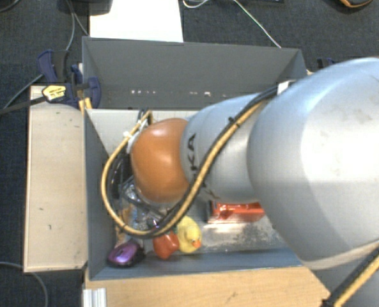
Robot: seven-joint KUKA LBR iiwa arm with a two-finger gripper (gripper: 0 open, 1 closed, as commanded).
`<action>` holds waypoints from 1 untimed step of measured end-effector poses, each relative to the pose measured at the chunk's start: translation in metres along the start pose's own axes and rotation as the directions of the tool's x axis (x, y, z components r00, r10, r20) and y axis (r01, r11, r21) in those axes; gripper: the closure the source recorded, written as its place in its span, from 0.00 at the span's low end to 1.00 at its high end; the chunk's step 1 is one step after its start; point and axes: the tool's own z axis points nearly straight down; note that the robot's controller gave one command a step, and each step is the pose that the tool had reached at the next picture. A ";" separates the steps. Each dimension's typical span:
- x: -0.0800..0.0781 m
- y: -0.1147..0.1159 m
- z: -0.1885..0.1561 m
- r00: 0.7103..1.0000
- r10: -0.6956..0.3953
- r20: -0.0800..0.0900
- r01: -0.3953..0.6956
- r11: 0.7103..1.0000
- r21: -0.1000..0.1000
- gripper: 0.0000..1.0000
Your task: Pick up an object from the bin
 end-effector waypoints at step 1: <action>0.003 0.004 0.006 0.849 -0.529 -0.006 0.528 0.849 -0.020 0.00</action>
Offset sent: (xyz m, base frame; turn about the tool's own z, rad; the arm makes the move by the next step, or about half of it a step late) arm 0.0157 -0.0256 -0.0073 -0.3799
